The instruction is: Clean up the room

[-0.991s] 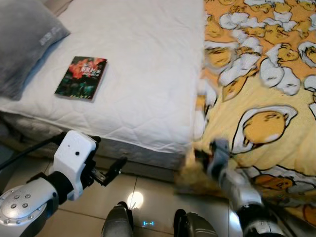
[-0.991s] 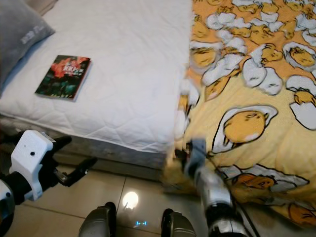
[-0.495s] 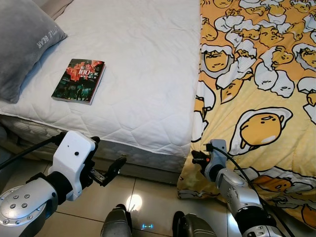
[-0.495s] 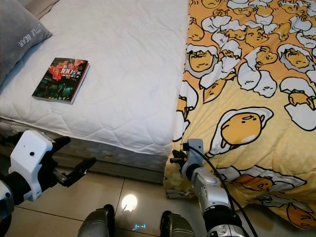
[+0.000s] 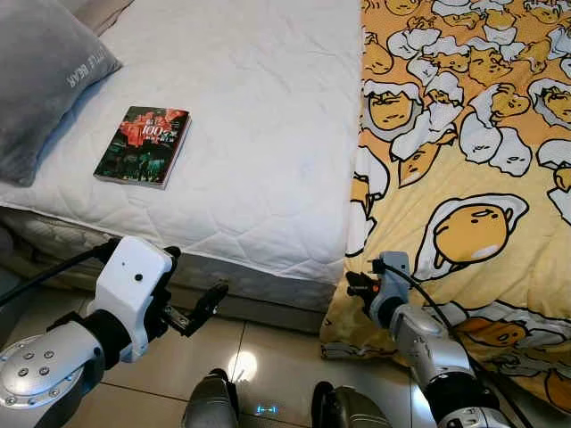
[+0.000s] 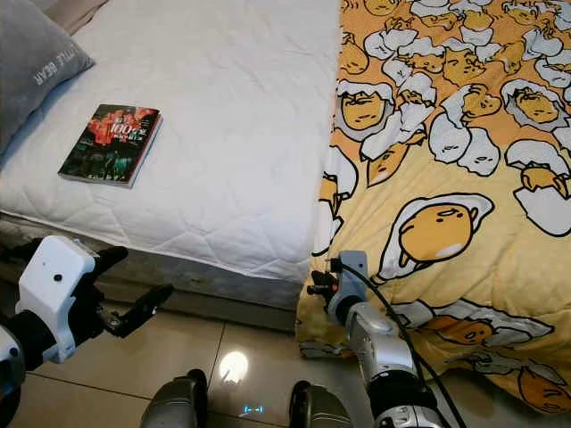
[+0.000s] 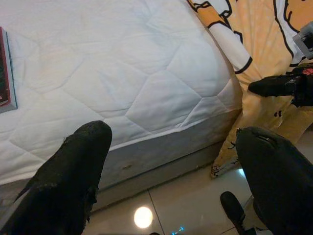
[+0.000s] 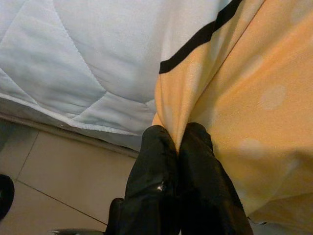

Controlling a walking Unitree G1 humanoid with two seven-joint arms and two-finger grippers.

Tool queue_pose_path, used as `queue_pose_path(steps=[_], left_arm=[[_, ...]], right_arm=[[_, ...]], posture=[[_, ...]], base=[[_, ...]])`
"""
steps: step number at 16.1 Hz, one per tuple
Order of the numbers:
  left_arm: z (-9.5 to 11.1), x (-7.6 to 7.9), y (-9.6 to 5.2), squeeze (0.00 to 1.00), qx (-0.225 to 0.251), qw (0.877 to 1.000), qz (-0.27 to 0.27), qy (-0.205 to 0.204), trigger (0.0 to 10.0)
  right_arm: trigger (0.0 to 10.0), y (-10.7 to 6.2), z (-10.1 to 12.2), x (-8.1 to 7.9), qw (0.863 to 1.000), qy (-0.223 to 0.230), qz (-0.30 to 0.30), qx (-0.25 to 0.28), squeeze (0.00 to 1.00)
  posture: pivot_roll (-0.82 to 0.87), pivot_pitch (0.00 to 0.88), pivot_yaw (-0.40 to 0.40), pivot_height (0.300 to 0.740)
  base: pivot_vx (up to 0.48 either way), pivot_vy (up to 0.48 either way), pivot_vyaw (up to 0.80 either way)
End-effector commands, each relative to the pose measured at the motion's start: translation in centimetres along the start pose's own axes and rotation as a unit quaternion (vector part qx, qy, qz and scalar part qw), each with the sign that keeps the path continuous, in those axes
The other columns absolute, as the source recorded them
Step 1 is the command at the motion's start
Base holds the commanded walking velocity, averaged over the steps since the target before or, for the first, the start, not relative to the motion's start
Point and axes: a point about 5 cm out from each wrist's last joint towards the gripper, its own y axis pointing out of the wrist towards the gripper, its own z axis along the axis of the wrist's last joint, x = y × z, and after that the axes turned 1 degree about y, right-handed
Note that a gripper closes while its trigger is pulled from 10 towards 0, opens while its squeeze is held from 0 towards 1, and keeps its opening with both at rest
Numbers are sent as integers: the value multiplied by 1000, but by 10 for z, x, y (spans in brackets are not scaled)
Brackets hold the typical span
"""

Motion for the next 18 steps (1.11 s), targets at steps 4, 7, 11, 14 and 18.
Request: queue_pose_path(steps=[4, 7, 11, 14, 18], left_arm=[[-40, -14, 37, 949, -13, 995, 86, -57, 10000], [-40, -14, 36, 953, -29, 997, 59, -27, 10000], [-44, -22, 39, 953, -16, 998, 65, -12, 10000], [-50, -25, 50, 941, -4, 994, 98, -43, 10000], [-57, -30, 72, 941, 19, 986, 154, -62, 10000]], right_arm=[[10000, 3, 4, -28, 998, -15, 24, 53, 1000], [10000, 16, -5, -18, 999, -16, -30, -3, 1000], [10000, 16, -2, -16, 999, 6, -33, 14, 1000], [10000, 7, 16, -22, 997, -5, -2, 83, 1000], [10000, -35, 39, -20, 986, -44, -27, 158, 980]], posture=[[186, 0, -64, 740], [213, 0, -38, 740], [215, 0, -35, 740], [178, 0, -40, 740], [59, 0, -12, 740]], base=[[0, 0, 0], [0, 0, 0], [0, 0, 0], [0, 0, 0], [0, 0, 0]])
